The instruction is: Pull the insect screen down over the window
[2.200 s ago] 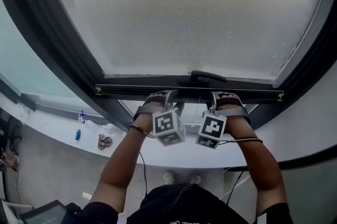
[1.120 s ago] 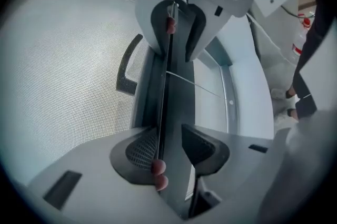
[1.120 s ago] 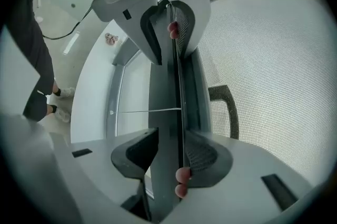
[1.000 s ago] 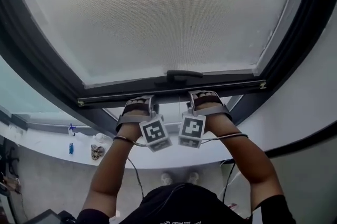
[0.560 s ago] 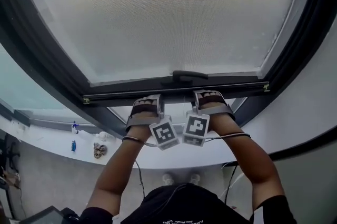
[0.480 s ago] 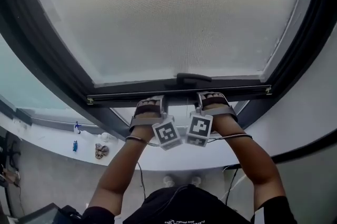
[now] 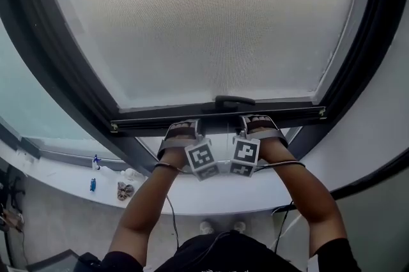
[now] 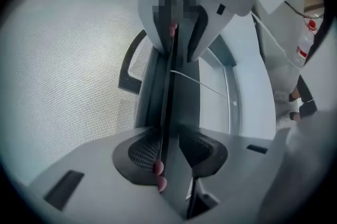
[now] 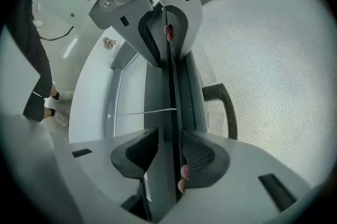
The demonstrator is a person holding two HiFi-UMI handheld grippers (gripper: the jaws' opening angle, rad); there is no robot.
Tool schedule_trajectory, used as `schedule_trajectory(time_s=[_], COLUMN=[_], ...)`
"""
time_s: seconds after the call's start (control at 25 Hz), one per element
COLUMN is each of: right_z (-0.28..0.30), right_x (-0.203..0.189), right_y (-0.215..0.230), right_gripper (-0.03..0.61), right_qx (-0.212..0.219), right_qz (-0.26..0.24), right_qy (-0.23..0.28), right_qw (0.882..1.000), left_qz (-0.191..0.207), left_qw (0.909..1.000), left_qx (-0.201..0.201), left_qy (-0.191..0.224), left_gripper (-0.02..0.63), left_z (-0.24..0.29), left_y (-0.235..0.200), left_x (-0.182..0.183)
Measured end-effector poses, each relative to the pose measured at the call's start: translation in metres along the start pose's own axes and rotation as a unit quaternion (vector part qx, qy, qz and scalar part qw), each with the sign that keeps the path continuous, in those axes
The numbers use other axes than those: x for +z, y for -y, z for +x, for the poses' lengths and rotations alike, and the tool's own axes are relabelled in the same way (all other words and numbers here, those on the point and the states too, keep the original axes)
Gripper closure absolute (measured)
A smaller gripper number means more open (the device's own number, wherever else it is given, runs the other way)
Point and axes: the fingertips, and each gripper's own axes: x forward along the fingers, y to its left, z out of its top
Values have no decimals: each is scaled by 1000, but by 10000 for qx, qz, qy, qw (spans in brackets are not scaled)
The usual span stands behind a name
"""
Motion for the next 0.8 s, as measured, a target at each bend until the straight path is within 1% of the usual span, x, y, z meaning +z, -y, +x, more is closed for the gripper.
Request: schedule_trajectory(time_s=[0.2, 0.32, 0.4, 0.44, 0.52, 0.6, 0.64, 0.68, 0.72, 0.76, 0.8], right_z=[0, -2, -8, -12, -24, -37, -45, -53, -63, -74, -85], right_x=[0, -1, -4, -6, -9, -7, -5, -4, -2, -1, 1], right_y=[-1, 0, -2, -5, -5, 7, 16, 25, 35, 46, 58], right_gripper=[431, 431, 431, 431, 431, 431, 431, 431, 431, 433, 434], right_qx=[-80, -174, -186, -154, -168, -446, -607, -750, -885, -1031, -1201], right_qz=[-50, -9, 75, 105, 224, 572, 808, 1058, 1318, 1585, 1851], right_qy=[-6, 44, 102, 113, 176, 450, 631, 819, 1015, 1224, 1439], right_qw=[10000, 9998, 9997, 9998, 9995, 9963, 9929, 9882, 9821, 9743, 9647], left_qz=[246, 203, 42, -133, -635, -1124, -1382, -1673, -2000, -2358, -2729], left_qw=[9990, 9992, 9997, 9996, 9966, 9903, 9856, 9792, 9705, 9591, 9451], left_qx=[-150, -53, 120, 240, 413, 502, 540, 566, 574, 562, 547], left_qy=[-334, -337, -227, -71, 323, 639, 807, 1000, 1220, 1462, 1714], left_gripper=[505, 505, 505, 505, 505, 505, 505, 505, 505, 505, 506], left_z=[-2, -3, -6, -11, -23, -39, -48, -57, -66, -75, -84], left_y=[5, 5, 3, 0, -7, -17, -24, -30, -37, -44, -50], left_x=[-11, -12, -10, -6, 5, 12, 16, 19, 22, 25, 29])
